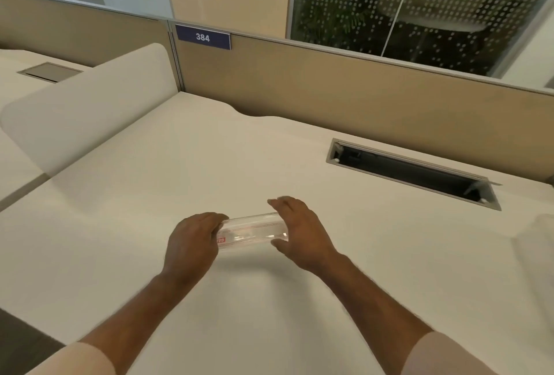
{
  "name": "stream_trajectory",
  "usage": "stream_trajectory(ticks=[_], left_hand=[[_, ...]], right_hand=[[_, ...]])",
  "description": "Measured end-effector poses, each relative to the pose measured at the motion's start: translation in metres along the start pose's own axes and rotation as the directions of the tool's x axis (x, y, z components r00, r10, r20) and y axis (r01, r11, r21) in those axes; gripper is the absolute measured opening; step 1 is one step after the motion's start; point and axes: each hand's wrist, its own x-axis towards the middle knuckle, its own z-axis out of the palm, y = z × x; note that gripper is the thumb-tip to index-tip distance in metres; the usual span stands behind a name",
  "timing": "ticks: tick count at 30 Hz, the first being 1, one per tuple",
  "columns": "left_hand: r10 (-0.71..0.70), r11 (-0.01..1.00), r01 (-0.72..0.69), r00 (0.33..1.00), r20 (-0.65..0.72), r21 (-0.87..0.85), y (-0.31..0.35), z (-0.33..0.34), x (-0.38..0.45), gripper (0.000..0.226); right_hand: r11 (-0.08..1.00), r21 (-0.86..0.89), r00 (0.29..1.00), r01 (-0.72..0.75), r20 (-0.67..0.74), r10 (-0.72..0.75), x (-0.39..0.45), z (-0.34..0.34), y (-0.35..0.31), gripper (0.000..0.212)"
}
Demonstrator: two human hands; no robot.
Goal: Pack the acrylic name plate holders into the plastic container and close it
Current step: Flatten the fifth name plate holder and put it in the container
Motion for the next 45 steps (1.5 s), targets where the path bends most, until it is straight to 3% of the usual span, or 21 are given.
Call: stream_trajectory(ticks=[2, 14, 17, 22, 26, 30, 33, 41, 45], left_hand=[[0.035, 0.999, -0.035, 0.999, -0.006, -0.020, 0.014, 0.001, 0.001, 0.027], [0.215, 0.968, -0.208, 0.976, 0.030, -0.142, 0.105, 0.015, -0.005, 0.020], [0.207, 0.964, -0.201, 0.978, 0.015, -0.174, 0.118, 0.014, -0.005, 0.039], [0.007, 0.923, 0.000, 1.000, 0.017, -0.386, 0.134, 0.017, -0.018, 0.078], [-0.143, 0.794, 0.214, 0.976, 0.167, -0.569, 0.164, 0.032, -0.047, 0.083], [-0.113, 0.626, 0.404, 0.893, 0.435, -0.667, 0.206, 0.049, -0.069, 0.084], [-0.062, 0.536, 0.502, 0.825, 0.561, -0.679, 0.236, 0.057, -0.077, 0.083], [-0.057, 0.286, 0.665, 0.730, 0.681, -0.690, 0.274, 0.063, -0.084, 0.055], [-0.121, 0.248, 0.676, 0.733, 0.670, -0.694, 0.272, 0.068, -0.082, 0.060]], right_hand=[[1.000, -0.015, 0.999, -0.003, -0.040, 0.003, -0.016, -0.009, 0.007, 0.067], [0.994, 0.019, 0.984, -0.108, -0.144, 0.109, -0.116, -0.074, 0.053, 0.059], [0.977, 0.106, 0.964, -0.186, -0.174, 0.203, -0.143, -0.088, 0.066, 0.060], [0.887, 0.360, 0.883, -0.289, -0.258, 0.392, -0.186, -0.102, 0.088, 0.054], [0.834, 0.453, 0.833, -0.315, -0.288, 0.472, -0.214, -0.110, 0.099, 0.058], [0.777, 0.544, 0.807, -0.317, -0.276, 0.523, -0.231, -0.111, 0.100, 0.060], [0.718, 0.612, 0.787, -0.332, -0.239, 0.568, -0.236, -0.107, 0.099, 0.061], [0.593, 0.712, 0.770, -0.376, -0.117, 0.628, -0.234, -0.086, 0.091, 0.065], [0.546, 0.747, 0.779, -0.380, -0.060, 0.624, -0.231, -0.078, 0.092, 0.067]])
